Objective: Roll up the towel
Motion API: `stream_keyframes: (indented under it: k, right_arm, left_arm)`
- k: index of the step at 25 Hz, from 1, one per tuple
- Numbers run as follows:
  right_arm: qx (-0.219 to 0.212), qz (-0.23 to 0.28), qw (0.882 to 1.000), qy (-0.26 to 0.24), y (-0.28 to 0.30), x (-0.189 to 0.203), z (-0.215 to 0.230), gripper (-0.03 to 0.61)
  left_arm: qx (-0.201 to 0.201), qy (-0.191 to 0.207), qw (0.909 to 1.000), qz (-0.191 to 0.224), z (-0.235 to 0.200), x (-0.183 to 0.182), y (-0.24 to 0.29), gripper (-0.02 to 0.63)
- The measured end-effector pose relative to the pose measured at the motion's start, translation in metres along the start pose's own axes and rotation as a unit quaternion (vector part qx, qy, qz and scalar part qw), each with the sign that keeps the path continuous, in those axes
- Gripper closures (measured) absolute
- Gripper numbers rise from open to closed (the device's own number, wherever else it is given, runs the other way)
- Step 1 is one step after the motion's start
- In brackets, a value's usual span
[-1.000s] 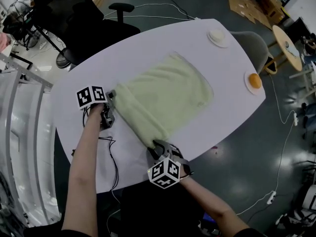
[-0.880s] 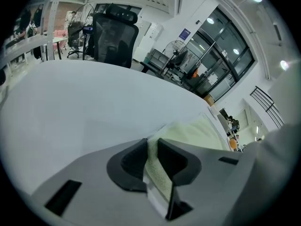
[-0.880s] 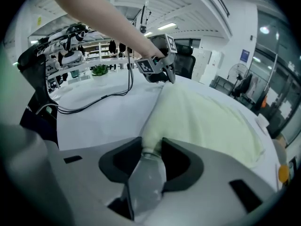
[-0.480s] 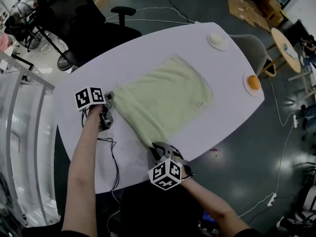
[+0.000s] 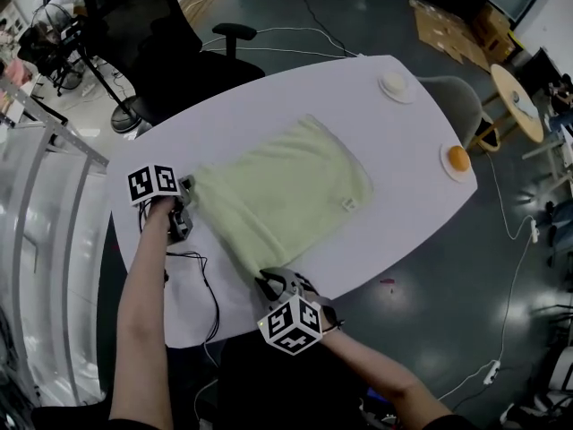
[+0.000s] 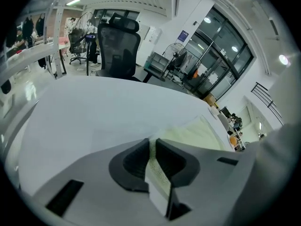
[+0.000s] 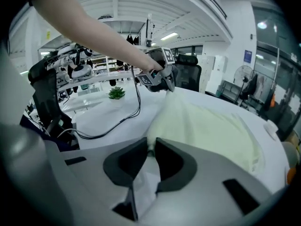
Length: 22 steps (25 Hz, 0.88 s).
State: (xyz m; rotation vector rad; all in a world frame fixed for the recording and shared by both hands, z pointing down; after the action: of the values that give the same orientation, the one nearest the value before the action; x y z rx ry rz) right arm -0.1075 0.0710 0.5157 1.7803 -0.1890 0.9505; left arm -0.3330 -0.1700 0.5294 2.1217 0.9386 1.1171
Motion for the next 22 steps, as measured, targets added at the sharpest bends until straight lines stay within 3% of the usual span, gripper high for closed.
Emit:
stream_keyframes:
  k: [11, 22]
  right_arm:
    - [-0.048, -0.021, 0.998, 0.023, 0.023, 0.017, -0.022, 0.514]
    - [-0.057, 0.011, 0.994, 0.092, 0.000, 0.007, 0.012, 0.506]
  left_arm:
    - [-0.041, -0.028, 0.9986, -0.018, -0.038, 0.027, 0.003, 0.555]
    - [-0.064, 0.055, 0.9962, -0.019, 0.010, -0.001, -0.003, 0.551]
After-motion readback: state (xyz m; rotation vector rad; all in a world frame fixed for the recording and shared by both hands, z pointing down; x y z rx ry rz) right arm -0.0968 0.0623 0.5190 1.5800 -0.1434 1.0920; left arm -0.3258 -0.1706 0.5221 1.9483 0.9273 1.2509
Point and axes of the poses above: the fingertips, and each gripper's own axes: y forward along the fingers, z to its right, x out of its underside, the point moved 6 cm from there along -y, backward along the fingers, and after that the axes turned 5 degrees about -y, right-handed, at the moved point
